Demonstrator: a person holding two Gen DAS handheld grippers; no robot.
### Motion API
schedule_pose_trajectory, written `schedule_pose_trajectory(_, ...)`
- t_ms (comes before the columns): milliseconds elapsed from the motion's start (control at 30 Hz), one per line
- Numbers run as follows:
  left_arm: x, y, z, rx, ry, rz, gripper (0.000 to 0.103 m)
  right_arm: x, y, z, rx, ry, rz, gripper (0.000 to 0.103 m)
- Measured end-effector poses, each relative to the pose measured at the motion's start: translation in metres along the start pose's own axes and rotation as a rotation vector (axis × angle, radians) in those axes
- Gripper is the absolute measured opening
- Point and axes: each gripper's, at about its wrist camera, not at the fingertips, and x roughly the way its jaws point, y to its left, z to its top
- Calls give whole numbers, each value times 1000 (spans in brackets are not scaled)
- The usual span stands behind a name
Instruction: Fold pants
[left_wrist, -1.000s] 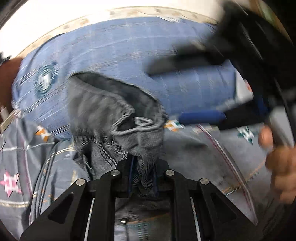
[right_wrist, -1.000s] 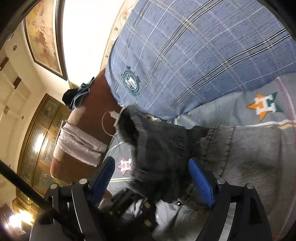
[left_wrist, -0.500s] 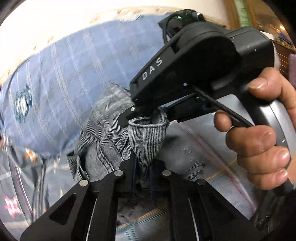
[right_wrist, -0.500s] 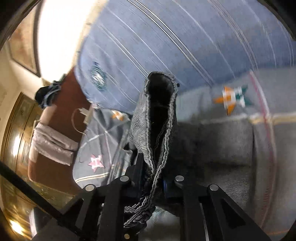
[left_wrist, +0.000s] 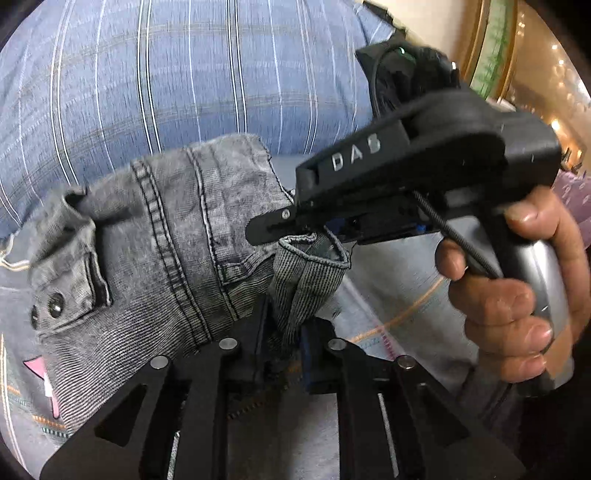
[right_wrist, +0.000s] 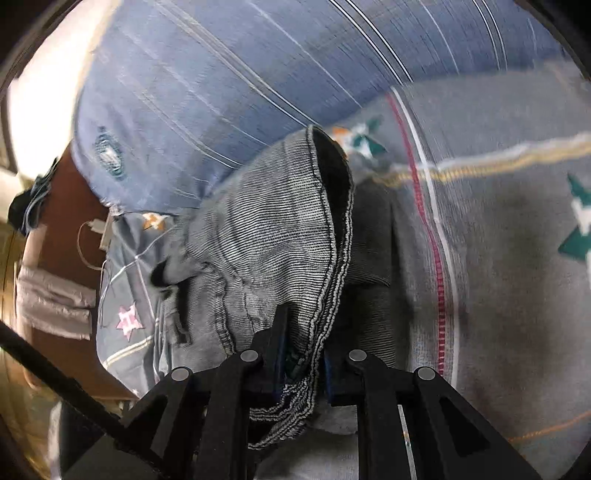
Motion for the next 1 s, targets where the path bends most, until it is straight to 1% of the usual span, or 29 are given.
schedule_pose_trajectory(33, 0, 1, 0, -2, 2, -14, 26, -1, 1, 0, -6, -2, -10, 14)
schedule_pose_trajectory(67, 1, 1, 0, -2, 17, -35, 30, 3, 0, 0, -11, 8, -40, 15)
schedule_pose_trajectory(100, 3, 0, -1, -2, 41, -44, 32, 8, -6, -1, -1, 24, -74, 15)
schedule_pose_trajectory(133, 4, 2, 0, -6, 81, -81, 32, 14, -11, -2, 22, 40, -87, 15)
schedule_pose_trajectory(167, 0, 3, 1, -14, 95, -114, 32, 17, -16, -3, 41, 55, -83, 16)
schedule_pose_trajectory(200, -8, 7, 3, -27, 91, -155, 32, 15, -17, -4, 44, 52, -77, 16)
schedule_pose_trajectory(233, -21, 15, 7, -45, 67, -202, 41, 9, -16, -5, 34, 39, -69, 16)
schedule_pose_trajectory(267, -31, 21, 10, -62, 44, -224, 49, 3, -13, -6, 13, 21, -74, 17)
schedule_pose_trajectory(300, -42, 29, 13, -87, 7, -238, 70, 1, -14, -7, 4, 14, -89, 21)
schedule_pose_trajectory(333, -54, 39, 18, -120, -41, -231, 82, 2, -15, -7, -1, 10, -124, 26)
schedule_pose_trajectory(367, -60, 52, 22, -148, -70, -209, 84, 7, -17, -8, -4, 21, -165, 33)
schedule_pose_trajectory(400, -62, 67, 27, -178, -86, -176, 84, 13, -20, -10, -4, 36, -195, 36)
schedule_pose_trajectory(433, -61, 85, 33, -226, -79, -107, 84, 14, -21, -11, 6, 37, -203, 37)
schedule_pose_trajectory(467, -58, 101, 37, -261, -68, -59, 84, 11, -20, -10, 9, 31, -198, 37)
schedule_pose_trajectory(500, -56, 120, 36, -309, -59, -7, 84, 4, -16, -9, -5, 14, -188, 37)
schedule_pose_trajectory(533, -57, 137, 26, -366, -47, 36, 84, -1, -14, -8, -13, -8, -178, 37)
schedule_pose_trajectory(567, -53, 151, 24, -415, -27, 58, 84, -9, -12, -7, -20, -40, -169, 42)
schedule_pose_trajectory(600, -52, 156, 13, -465, -2, 64, 84, -15, -11, -7, -21, -63, -163, 48)
schedule_pose_trajectory(633, -43, 166, 11, -500, 19, 62, 84, -19, -9, -6, -19, -80, -155, 59)
schedule_pose_trajectory(667, -35, 178, 6, -560, 60, 62, 84, -23, -9, -6, -14, -90, -149, 60)
schedule_pose_trajectory(733, -26, 195, -5, -644, 118, 42, 84, -27, -5, -10, -28, -69, -123, 60)
schedule_pose_trajectory(767, -24, 196, -7, -661, 129, 33, 84, -26, -2, -12, -45, -52, -121, 60)
schedule_pose_trajectory(833, -21, 199, -11, -680, 150, 33, 84, -25, 2, -20, -79, -22, -156, 60)
schedule_pose_trajectory(900, -17, 191, -11, -658, 164, 40, 84, -17, 5, -31, -133, 14, -212, 52)
schedule_pose_trajectory(933, -13, 188, -7, -647, 171, 45, 84, -13, 4, -36, -146, 28, -245, 37)
schedule_pose_trajectory(967, -13, 185, -6, -634, 181, 48, 84, 0, 3, -42, -186, 60, -317, 32)
schedule_pose_trajectory(1000, -10, 180, -3, -618, 200, 48, 84, 10, 3, -48, -234, 91, -362, 31)
